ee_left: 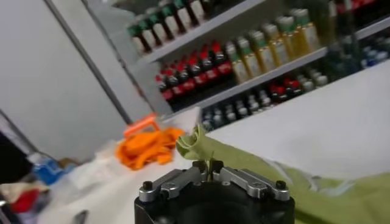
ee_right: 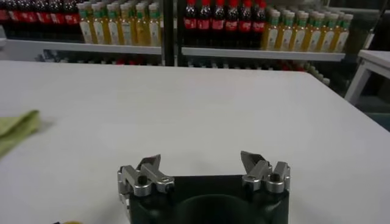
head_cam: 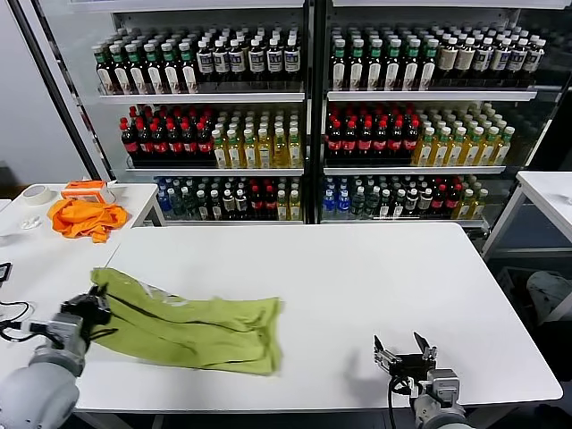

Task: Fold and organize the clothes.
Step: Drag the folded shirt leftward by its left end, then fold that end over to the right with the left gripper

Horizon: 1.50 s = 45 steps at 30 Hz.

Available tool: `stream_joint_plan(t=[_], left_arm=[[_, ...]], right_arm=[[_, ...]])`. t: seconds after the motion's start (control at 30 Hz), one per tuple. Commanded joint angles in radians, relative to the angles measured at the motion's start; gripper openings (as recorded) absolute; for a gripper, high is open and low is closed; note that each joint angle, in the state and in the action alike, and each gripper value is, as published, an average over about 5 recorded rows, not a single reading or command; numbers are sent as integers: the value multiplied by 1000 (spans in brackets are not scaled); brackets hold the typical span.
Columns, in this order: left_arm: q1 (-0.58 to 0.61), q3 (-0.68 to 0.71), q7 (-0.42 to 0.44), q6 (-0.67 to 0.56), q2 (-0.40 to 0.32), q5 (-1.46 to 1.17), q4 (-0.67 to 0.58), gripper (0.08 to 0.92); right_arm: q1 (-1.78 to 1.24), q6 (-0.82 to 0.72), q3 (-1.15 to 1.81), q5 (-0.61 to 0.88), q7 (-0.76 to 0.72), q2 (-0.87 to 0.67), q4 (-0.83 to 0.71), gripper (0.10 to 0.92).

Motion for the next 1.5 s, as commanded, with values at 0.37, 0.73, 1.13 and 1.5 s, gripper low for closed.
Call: stream_joint_plan(t=[0.37,0.73,1.13,1.5], left_arm=[[-64,218,-20,40,-124,-237,-162,97],[-149,345,-78,40,-210,-281,-119,97],[-272,429,-124,39,-315,-347,-40,97],[-291,467,-139,40,-345,-367,-20,97]], right_arm=[[-9,-3,3,-12,4,2,2,823],[-10,-3,-1,-38,5,20,-3,823],[-20,-5,15,-45,7,27,-1,823],[-30,-5,24,-47,7,32,-2,823]])
